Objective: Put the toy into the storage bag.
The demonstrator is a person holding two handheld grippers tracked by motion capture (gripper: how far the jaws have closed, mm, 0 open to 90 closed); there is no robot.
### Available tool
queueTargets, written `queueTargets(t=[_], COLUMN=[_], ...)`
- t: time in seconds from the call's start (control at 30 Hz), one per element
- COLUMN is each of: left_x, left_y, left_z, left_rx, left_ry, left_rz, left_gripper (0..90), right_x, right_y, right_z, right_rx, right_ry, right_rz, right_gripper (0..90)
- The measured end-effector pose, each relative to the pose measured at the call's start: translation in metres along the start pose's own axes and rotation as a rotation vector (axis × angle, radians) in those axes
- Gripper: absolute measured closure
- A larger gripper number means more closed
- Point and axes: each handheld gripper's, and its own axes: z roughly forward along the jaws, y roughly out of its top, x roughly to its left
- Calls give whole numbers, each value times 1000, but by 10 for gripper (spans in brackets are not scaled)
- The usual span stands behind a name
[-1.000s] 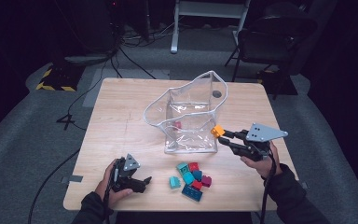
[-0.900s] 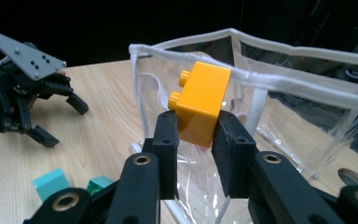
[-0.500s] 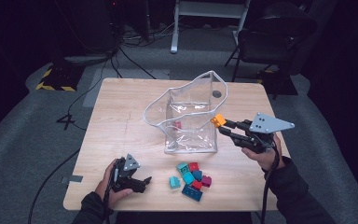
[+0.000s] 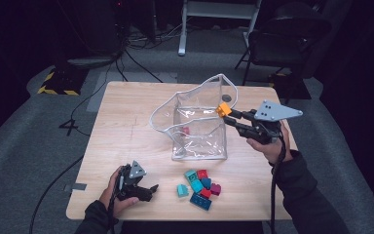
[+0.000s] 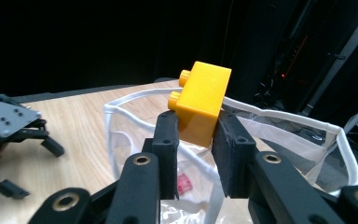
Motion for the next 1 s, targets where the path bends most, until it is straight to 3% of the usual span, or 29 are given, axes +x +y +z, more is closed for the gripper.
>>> queueTargets(t=[0.4,0.47,0.7,1.0], left_x=[0,0,0,0], left_y=[0,0,0,0], left_z=[0,0,0,0], left_rx=[0,1,0,1], left_ry=[0,-1,-1,-1], left_rz=[0,0,0,0], left_gripper=[73,73,73,73], right_x=[-23,-27,-40,-47], right_y=[7,9,9,3], right_z=[36,39,53,71], right_rx=[71,63,96,141], right_ry=[-54,-48,-97,-138], right_rz=[26,42,72,112], right_gripper=[721,721,721,720])
